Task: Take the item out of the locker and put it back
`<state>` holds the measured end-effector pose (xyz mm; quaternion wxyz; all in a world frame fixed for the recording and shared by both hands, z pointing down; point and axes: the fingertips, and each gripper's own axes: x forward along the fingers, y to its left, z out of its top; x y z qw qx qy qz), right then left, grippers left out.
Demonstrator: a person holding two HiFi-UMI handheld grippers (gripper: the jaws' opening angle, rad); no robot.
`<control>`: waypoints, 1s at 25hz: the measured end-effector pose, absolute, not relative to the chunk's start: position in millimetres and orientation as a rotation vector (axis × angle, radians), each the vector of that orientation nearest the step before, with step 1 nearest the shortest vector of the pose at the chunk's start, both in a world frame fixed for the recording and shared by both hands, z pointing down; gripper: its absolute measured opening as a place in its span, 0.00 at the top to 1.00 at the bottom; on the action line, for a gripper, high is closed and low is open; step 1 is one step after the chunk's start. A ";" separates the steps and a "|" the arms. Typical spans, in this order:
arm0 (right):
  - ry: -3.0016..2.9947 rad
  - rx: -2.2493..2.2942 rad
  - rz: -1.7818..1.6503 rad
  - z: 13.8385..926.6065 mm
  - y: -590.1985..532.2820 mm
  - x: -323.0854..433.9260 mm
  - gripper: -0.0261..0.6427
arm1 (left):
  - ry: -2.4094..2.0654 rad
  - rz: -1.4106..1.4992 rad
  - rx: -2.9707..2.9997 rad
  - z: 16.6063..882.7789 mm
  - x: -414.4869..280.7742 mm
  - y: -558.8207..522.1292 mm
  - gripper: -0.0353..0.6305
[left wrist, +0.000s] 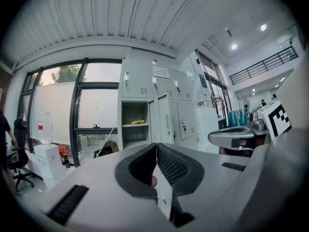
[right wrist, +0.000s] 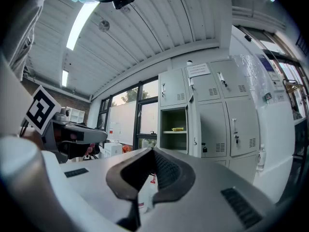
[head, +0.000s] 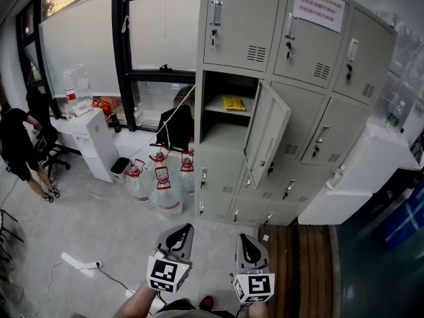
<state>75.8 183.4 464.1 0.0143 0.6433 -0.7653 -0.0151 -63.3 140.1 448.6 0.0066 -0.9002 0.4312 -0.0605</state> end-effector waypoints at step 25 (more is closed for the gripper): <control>-2.398 1.957 -0.044 475.7 104.1 103.6 0.94 | 1.411 -0.161 -2.799 456.0 -39.8 55.0 0.91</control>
